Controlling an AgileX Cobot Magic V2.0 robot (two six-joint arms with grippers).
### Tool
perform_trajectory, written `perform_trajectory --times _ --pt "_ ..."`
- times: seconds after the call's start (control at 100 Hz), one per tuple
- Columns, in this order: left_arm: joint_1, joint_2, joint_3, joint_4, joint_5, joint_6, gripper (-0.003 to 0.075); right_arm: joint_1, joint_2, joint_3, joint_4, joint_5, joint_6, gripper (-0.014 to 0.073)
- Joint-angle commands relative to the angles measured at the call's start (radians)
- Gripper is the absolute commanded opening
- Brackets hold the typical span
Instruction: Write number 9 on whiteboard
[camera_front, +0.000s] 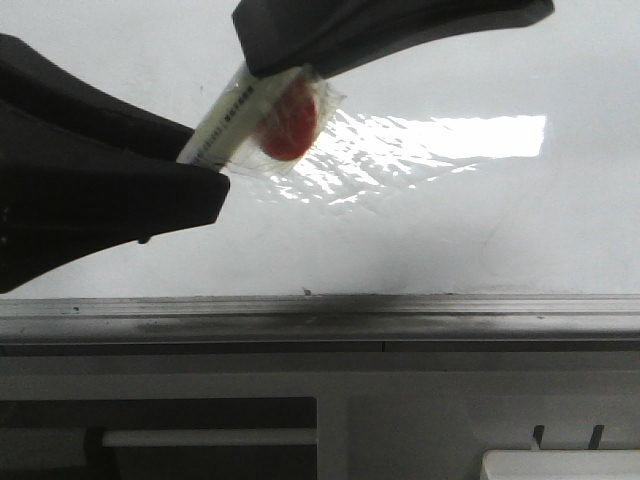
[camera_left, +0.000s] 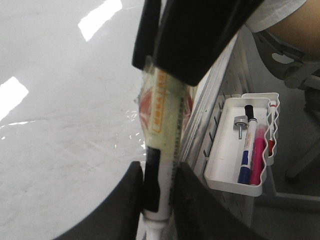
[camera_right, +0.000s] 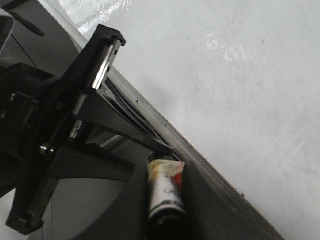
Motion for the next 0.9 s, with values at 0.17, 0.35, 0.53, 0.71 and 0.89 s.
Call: perform_trajectory --times 0.17,0.35,0.53,0.71,0.89 --pt "-0.006 -0.082 -0.032 -0.135 -0.075 -0.018 0.0232 -0.005 -0.011 -0.030 -0.011 -0.054 -0.009 -0.0076" --pt "-0.006 -0.248 -0.032 -0.261 0.074 -0.018 0.0232 -0.006 -0.018 -0.050 -0.011 -0.054 -0.009 -0.0076" --pt "-0.006 -0.375 -0.032 -0.301 0.162 -0.018 0.0232 -0.006 -0.018 -0.068 -0.011 -0.061 -0.009 -0.0077" --pt "-0.006 -0.399 -0.032 -0.315 0.162 -0.018 0.0232 -0.021 -0.018 -0.119 -0.011 0.011 0.016 -0.0076" --pt "-0.006 -0.399 -0.032 -0.315 0.162 -0.018 0.0232 -0.127 -0.018 -0.197 -0.011 0.092 0.042 -0.0076"
